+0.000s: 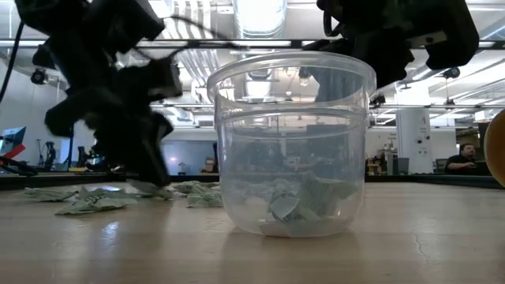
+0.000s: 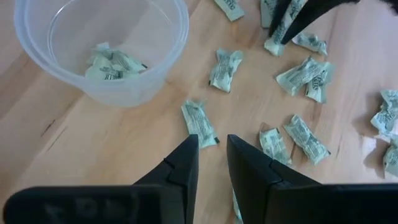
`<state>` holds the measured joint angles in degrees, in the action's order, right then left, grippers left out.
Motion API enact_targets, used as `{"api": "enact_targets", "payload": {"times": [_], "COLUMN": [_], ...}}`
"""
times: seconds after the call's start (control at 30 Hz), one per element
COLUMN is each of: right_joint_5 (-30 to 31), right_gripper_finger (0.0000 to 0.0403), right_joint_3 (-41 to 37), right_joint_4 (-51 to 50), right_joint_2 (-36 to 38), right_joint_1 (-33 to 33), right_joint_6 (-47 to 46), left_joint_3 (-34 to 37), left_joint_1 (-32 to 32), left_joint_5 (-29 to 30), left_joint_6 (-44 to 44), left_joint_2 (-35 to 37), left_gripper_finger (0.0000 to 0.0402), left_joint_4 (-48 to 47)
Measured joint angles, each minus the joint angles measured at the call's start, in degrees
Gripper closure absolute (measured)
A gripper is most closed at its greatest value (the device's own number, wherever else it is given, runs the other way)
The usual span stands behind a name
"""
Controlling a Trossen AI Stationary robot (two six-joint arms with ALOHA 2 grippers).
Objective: Pick and place Stevia / Truvia into bins
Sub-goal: Put the stevia packet into the transparent bin
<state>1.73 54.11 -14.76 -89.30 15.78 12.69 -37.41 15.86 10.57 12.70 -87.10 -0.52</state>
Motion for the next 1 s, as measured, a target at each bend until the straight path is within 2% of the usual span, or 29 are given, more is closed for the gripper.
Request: {"api": "enact_targets", "payload": {"times": [0.1,0.27,0.47,0.6,0.87,1.0], "right_joint_5": [0.84,4.24,4.31,4.3,4.3,4.3], "right_gripper_finger": [0.0326,0.0329,0.0335,0.0331,0.0331,0.0336], "right_joint_3": [-0.02,-0.02,-0.02,-0.02,-0.02,-0.02], "right_joint_4": [-1.63,-3.99,-4.19,-4.37,-4.33,-4.3], "right_joint_2": [0.0,0.0,0.0,0.0,0.0,0.0], "right_joint_1": [-0.19,-0.3,-0.31,-0.31,-0.32,-0.32], "right_joint_6": [-0.26,-0.73,-1.14,-1.14,-1.29,-1.93], "left_joint_3": [-0.49,-0.53,-0.15,-0.02,0.2,0.26], "left_joint_1": [0.0,0.0,0.0,0.1,0.09,0.09], "left_joint_5": [0.02,0.35,0.35,0.28,0.22,0.2], "left_joint_6": [-1.4,-1.24,1.85,2.51,3.49,3.49], "left_joint_2": [0.95,1.43,0.84,0.77,0.77,0.77], "left_gripper_finger": [0.0395,0.0394,0.0392,0.0369,0.0291,0.0273], "left_joint_4": [0.02,0.01,-3.36,-3.5,-3.44,-3.46]}}
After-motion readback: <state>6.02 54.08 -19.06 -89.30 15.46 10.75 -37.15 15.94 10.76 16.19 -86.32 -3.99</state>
